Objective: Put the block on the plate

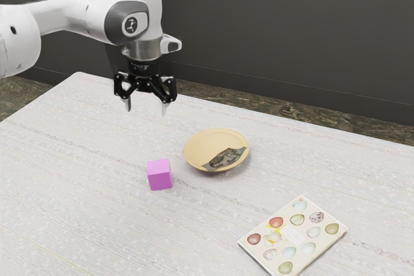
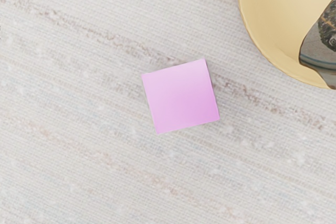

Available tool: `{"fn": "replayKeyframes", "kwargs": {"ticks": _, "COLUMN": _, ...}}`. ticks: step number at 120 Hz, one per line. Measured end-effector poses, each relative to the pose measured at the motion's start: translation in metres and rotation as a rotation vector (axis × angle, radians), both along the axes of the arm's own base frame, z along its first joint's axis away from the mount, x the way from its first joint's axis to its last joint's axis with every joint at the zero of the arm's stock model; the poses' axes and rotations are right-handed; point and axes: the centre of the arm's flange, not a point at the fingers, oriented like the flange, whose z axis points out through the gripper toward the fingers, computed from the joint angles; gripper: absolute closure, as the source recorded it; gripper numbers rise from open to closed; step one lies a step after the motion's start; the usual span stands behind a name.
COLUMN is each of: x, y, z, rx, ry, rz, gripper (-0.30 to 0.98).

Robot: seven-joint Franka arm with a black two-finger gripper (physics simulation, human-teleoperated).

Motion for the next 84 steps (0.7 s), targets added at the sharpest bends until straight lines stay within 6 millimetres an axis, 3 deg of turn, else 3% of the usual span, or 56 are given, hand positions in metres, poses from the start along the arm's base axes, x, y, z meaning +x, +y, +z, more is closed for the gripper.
{"fn": "replayKeyframes", "kwargs": {"ticks": 34, "x": 0.033, "y": 0.056, "z": -0.076, "rx": 0.007, "ry": 0.002, "rz": 0.263, "gripper": 0.0}}
{"fn": "replayKeyframes", "kwargs": {"ticks": 47, "x": 0.017, "y": 0.052, "z": -0.115, "rx": -0.01, "ry": 0.034, "rz": 0.307, "gripper": 0.0}}
{"fn": "replayKeyframes", "kwargs": {"ticks": 57, "x": -0.002, "y": 0.036, "z": -0.133, "rx": -0.022, "ry": 0.04, "rz": 0.308, "gripper": 0.0}}
{"fn": "replayKeyframes", "kwargs": {"ticks": 68, "x": -0.008, "y": 0.023, "z": -0.139, "rx": -0.025, "ry": 0.018, "rz": 0.303, "gripper": 0.0}}
{"fn": "replayKeyframes", "kwargs": {"ticks": 84, "x": -0.013, "y": 0.026, "z": -0.14, "rx": -0.015, "ry": -0.004, "rz": 0.312, "gripper": 0.0}}
